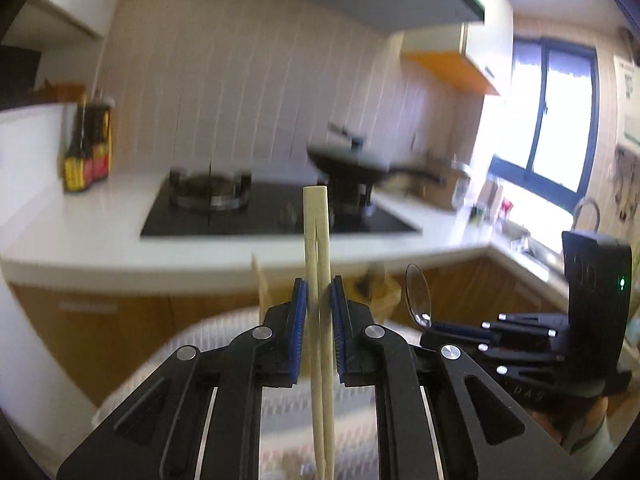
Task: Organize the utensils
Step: 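Lift the chopsticks and clear spoon up and carry them over the caddy, then open both tools to drop the chopsticks and spoon into the caddy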
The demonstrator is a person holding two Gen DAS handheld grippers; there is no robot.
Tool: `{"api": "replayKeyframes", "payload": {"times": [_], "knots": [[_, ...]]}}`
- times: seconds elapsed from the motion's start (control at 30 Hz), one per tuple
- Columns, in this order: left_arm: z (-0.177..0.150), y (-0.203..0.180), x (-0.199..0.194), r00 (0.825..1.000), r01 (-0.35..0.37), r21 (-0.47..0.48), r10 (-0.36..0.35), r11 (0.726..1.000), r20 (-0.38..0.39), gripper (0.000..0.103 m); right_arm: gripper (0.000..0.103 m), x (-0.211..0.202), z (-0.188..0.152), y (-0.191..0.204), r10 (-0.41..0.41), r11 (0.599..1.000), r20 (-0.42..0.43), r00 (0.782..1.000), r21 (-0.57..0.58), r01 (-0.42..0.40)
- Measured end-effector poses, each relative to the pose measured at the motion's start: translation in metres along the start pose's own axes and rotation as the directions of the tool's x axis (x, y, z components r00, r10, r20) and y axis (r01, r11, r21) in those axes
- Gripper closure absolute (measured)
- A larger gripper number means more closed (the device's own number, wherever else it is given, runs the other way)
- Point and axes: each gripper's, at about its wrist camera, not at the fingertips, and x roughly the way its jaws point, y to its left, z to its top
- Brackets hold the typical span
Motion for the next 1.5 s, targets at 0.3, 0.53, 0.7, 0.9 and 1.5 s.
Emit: {"api": "replayKeyframes", "payload": {"times": [0.3,0.53,0.7,0.9,1.5], "knots": [[0.044,-0.013,0.056,0.991,-0.011,0.027,0.008,1.000,0.131,0.092,0.093,0.024,0.058,-0.051,-0.020,1.000,0.148,0.989,0.018,0.017],[0.056,-0.009,0.094,0.969,-0.077,0.034,0.067,0.996,0.237,0.092,0.093,0.063,0.069,-0.090,-0.075,0.996,0.242,0.967,0.059,0.062],[0.044,-0.009,0.116,0.952,-0.148,0.053,0.128,0.988,0.277,0.092,0.093,0.089,0.064,-0.113,-0.075,0.995,0.276,0.958,0.091,0.051],[0.024,-0.007,0.130,0.938,-0.202,0.063,0.175,0.977,0.299,0.092,0.093,0.102,0.049,-0.119,-0.094,0.993,0.296,0.951,0.096,0.068],[0.002,0.001,0.073,0.969,-0.124,0.022,0.116,0.992,0.219,0.068,0.075,0.036,0.006,-0.100,-0.095,0.991,0.226,0.970,0.118,0.070]]}}
